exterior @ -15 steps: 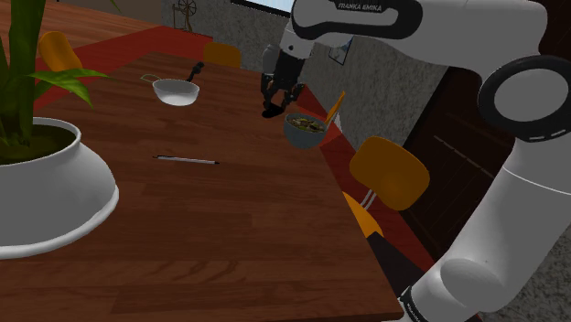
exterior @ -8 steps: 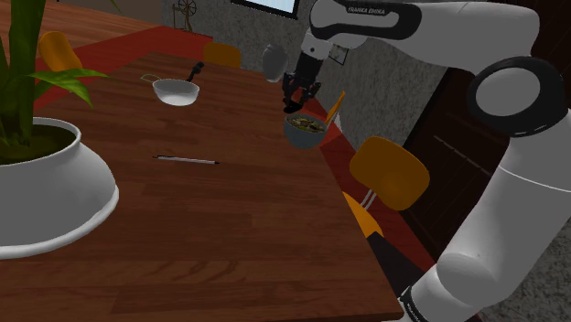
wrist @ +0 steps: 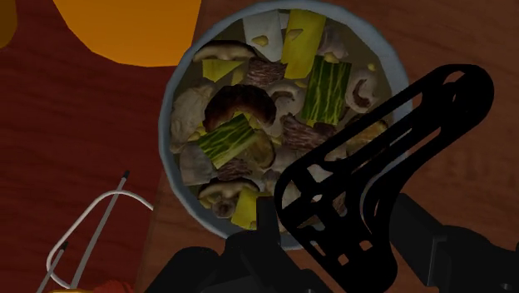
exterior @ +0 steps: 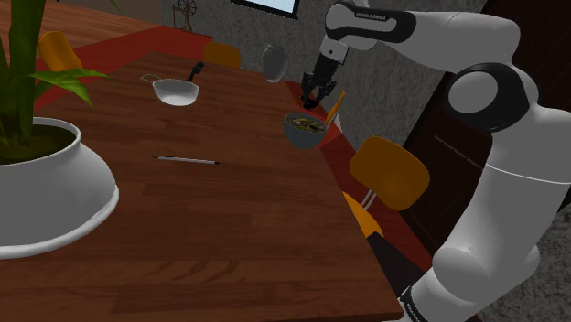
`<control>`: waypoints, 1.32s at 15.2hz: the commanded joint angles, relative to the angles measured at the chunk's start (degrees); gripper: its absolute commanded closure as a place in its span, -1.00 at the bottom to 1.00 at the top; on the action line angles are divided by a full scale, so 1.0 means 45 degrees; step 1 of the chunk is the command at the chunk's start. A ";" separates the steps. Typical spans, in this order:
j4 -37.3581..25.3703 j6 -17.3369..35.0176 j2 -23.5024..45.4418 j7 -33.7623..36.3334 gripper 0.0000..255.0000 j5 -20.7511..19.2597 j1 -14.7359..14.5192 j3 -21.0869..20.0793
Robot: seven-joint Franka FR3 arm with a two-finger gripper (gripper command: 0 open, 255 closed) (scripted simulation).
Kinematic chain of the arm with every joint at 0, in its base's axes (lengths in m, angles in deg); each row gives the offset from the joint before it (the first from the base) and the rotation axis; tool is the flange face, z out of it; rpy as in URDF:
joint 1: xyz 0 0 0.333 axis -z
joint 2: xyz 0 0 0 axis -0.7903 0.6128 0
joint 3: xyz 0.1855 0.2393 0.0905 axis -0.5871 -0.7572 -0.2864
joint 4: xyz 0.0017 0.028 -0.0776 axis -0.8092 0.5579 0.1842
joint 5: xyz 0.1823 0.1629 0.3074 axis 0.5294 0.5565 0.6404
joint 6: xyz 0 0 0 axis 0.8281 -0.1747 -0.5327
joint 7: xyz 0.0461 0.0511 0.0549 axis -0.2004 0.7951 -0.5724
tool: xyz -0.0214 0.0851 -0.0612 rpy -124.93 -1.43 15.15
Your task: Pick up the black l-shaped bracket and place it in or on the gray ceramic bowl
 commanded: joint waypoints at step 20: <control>0.2131 0.2084 -0.0012 -0.0517 -1.00 0.0091 0.0207 0.0101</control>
